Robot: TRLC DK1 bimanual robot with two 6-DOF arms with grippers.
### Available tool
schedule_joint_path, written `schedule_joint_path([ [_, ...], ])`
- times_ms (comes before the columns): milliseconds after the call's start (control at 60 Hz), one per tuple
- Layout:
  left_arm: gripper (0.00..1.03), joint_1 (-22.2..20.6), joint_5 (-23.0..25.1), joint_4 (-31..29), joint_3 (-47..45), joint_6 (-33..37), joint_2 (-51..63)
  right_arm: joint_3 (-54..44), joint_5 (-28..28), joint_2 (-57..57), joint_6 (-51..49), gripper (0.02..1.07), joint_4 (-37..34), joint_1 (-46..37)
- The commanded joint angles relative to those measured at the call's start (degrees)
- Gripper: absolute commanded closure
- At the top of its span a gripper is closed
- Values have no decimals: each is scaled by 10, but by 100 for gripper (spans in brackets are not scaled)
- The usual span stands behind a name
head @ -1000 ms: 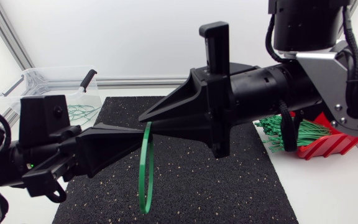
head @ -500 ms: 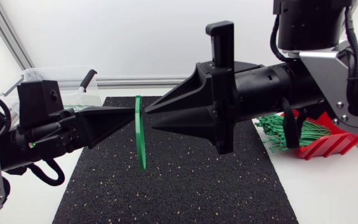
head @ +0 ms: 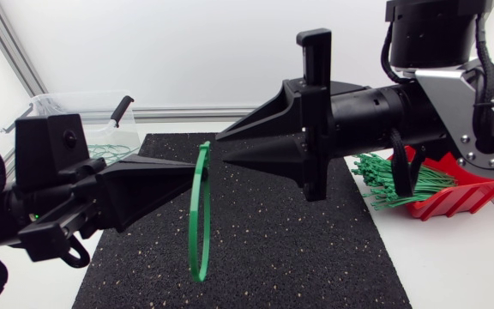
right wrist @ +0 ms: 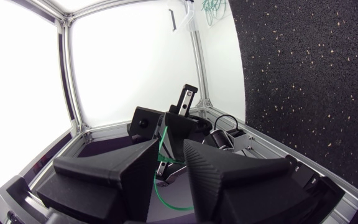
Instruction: Take a green cable tie from the red box, thread the tail through the head to close it, then place it in the transparent bin on the left.
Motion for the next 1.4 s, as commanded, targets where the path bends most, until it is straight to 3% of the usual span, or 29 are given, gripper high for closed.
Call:
schedule_joint_path([
  [0,100,-7,2,5,-14,-4,15,-6,2,10,13,72,12,1],
  [317,100,-7,0,7,-3,8,35,-2,5,29,12,73,29,27],
  [383,100,-7,-1,7,-4,10,37,-2,6,31,12,80,32,18],
  [583,100,-8,0,7,-6,10,31,-4,11,33,12,88,39,13],
  [700,100,-10,0,5,-6,9,23,-4,14,31,11,101,39,10],
  [933,100,-20,0,0,-7,0,-3,-5,20,32,11,101,35,10],
  [1133,100,-47,0,-52,-7,-4,-80,-1,30,36,8,101,26,10],
  [1383,100,-53,-1,-57,-8,-5,-84,2,35,43,3,101,18,13],
])
